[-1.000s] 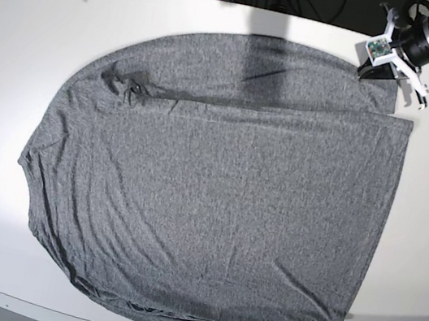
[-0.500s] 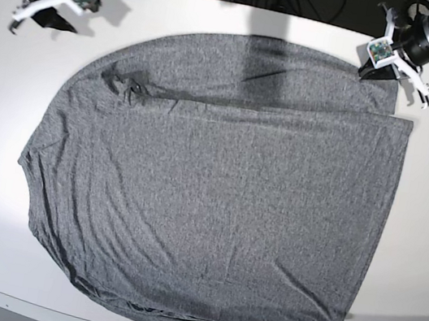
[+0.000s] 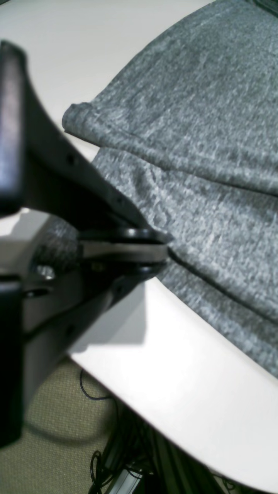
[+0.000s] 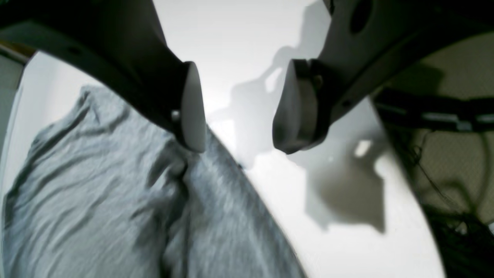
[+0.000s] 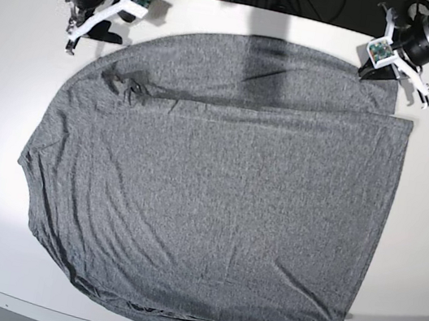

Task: Fold the T-shirt properly
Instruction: 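Move both grippers down to the shoulder corners of the grey shirt, then grasp the shirt's shoulder edges with both grippers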

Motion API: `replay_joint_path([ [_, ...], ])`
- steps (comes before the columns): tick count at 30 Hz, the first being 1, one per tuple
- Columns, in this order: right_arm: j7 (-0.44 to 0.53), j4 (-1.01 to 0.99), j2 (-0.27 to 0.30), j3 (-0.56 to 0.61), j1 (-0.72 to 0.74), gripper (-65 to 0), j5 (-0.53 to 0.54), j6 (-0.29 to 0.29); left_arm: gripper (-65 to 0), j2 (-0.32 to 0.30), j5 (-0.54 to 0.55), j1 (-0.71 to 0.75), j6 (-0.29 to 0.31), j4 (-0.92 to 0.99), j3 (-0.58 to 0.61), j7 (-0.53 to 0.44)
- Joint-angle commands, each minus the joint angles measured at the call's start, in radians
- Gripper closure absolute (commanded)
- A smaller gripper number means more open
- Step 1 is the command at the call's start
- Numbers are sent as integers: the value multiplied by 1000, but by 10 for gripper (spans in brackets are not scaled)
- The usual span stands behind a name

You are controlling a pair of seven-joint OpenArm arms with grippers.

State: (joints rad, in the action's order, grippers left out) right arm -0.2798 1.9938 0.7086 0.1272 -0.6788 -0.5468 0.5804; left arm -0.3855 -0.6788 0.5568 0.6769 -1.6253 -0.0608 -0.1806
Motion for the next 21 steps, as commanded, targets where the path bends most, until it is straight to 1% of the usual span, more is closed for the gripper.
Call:
replay_joint_path([
  [1,10,-3,12,0,16,-316,-3,-12,0,-9,-27,11,21,2,-2,49],
  [7,10,-100,12,32,88,-316,0,-12,0,-9,-27,11,21,2,-2,49],
  [21,11,-231,11,138,230,-309,1,-11,0,-9,-27,11,21,2,-2,49],
])
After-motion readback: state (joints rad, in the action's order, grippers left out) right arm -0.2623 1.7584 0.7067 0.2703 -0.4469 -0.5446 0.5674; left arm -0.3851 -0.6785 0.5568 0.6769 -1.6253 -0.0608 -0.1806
